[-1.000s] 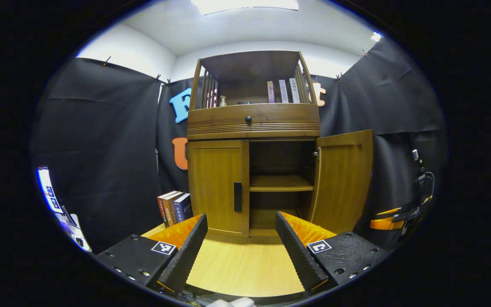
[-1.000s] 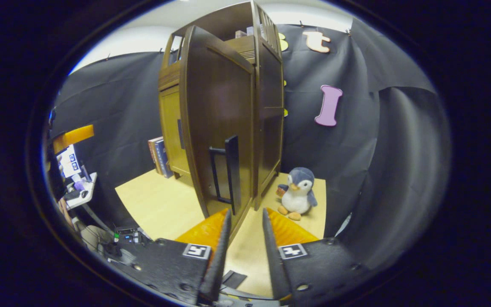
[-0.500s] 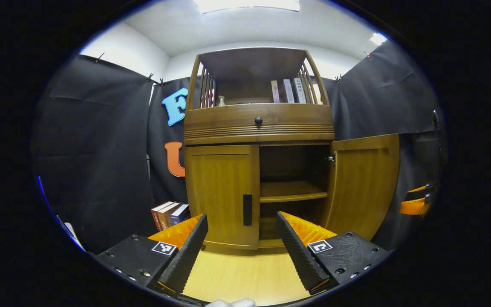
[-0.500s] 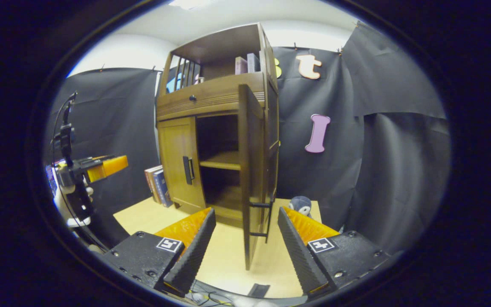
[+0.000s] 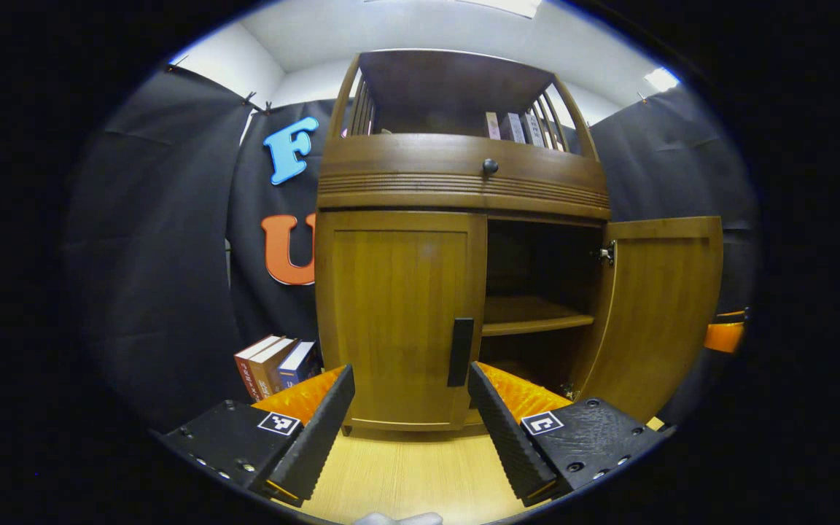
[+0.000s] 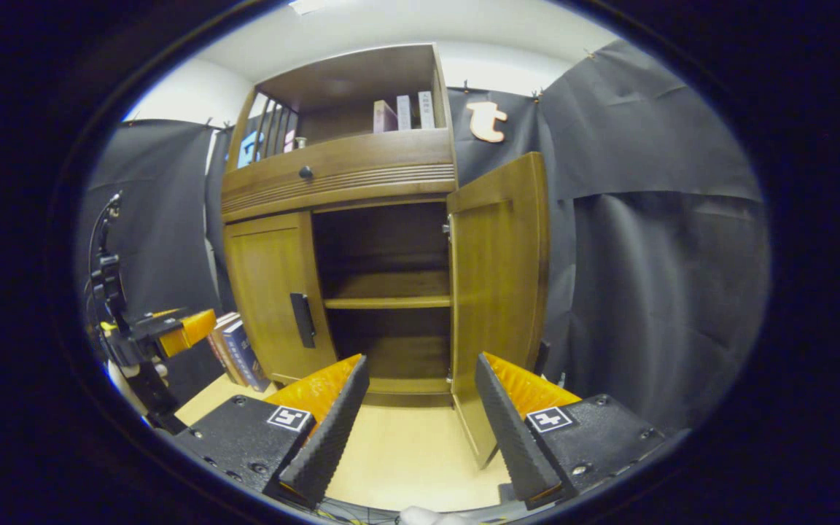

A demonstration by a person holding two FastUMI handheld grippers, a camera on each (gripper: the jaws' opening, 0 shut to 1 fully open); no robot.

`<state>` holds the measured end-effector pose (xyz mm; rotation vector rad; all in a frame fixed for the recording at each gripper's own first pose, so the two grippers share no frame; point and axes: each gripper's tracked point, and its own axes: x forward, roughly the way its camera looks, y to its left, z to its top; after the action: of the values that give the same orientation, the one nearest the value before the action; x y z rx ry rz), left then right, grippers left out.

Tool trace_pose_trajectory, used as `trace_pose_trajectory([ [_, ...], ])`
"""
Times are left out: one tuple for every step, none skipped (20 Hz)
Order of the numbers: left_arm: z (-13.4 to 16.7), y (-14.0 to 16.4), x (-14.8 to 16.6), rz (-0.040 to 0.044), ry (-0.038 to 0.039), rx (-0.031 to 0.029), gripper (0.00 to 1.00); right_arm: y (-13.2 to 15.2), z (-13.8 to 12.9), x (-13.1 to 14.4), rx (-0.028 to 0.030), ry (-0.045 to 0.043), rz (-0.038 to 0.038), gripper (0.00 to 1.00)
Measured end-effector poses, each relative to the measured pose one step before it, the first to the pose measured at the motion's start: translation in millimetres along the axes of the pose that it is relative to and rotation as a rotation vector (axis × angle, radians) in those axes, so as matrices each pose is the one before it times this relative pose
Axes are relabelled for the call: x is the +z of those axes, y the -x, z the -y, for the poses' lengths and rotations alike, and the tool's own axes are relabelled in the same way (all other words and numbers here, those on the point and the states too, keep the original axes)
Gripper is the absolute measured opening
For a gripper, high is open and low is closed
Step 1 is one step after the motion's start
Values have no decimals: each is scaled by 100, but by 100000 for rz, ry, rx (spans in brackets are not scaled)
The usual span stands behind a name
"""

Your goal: Open the right door of the double-door shoe cabinet with the right hand, and open the left door with the left hand.

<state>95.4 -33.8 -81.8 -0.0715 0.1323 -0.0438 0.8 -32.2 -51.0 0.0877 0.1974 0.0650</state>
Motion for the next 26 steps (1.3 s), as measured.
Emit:
trace_pose_trajectory([
  [83, -1172, -541, -103, -1799, -802, 94, 18, -297, -188, -2472, -1356, -761, 93],
  [377, -1435, -362, 1002, -1310, -1053, 94, -48, -73, -156, -2380, -98, -247, 93],
  [531, -1489, -279, 1018, -548, -1368, 94, -131, 129, -187, -3320, 1111, -738, 94],
  [586, -1515, -615, 547, 251, -1615, 94, -184, 174, -232, -2923, 1005, -751, 93],
  [662, -1492, -519, -925, 634, -1617, 94, -32, -7, -67, -1989, 653, -966, 93],
  [753, -1449, -378, 261, 262, -1804, 94, 95, -93, -32, -1596, 705, -1145, 93],
  [811, -1493, -56, 988, 21, -1570, 94, 106, -142, 104, -1115, 894, -701, 93],
  [688, -1397, -101, 1027, -303, -1380, 94, 287, -7, 162, -1171, 984, -368, 93],
  [428, -1227, -261, 566, -308, -469, 94, 194, 0, 286, -1178, 1053, -273, 95],
  [274, -1215, -434, -470, 469, -229, 94, 21, 200, 140, -1218, 751, 83, 93],
  [202, -1207, -388, -301, 926, -152, 94, 40, 16, -89, -690, 864, -327, 93],
  [-17, -1260, -370, -649, 902, 288, 93, 97, 6, 24, -480, 805, -33, 93],
  [-193, -870, -166, -433, 270, 993, 91, -49, 84, 85, -629, 831, 85, 93],
  [-143, -917, -150, -552, -135, 921, 88, -21, 9, 107, -451, 763, -50, 93],
  [-24, -750, -283, -588, 256, -25, 84, 76, 10, -40, -342, 551, -133, 93],
  [129, -531, -168, -164, 394, -163, 77, 8, -66, -126, -277, 136, -544, 93],
  [107, -341, 26, 522, 59, -578, 70, -44, -204, -156, 436, 28, -506, 93],
  [40, -121, -66, 407, -259, -406, 61, 14, -237, -223, 415, 93, -540, 93],
  [-88, -129, -122, 5, -282, -177, 51, -26, -492, -119, 25, 277, -571, 93],
  [341, -114, -119, 95, 506, -2337, 41, -58, -366, -146, 340, 100, -359, 93],
  [354, 637, 223, 427, 858, -1170, 52, 148, -354, -119, 395, 153, -483, 93],
  [-68, -903, -182, -446, 424, -583, 43, 84, -139, -154, 333, 31, -154, 93],
  [-172, 73, -85, -389, 352, -848, 33, 86, -106, -120, 328, -51, -129, 93],
  [116, 446, -93, -890, 492, -1086, 33, 101, -182, -122, 367, -233, -143, 93],
  [-9, 320, -15, -438, -198, -1349, 29, 65, -308, 16, 685, -240, -177, 93],
  [75, 437, -11, -249, -423, -1649, 28, -76, -307, 16, 661, -116, 54, 93],
])
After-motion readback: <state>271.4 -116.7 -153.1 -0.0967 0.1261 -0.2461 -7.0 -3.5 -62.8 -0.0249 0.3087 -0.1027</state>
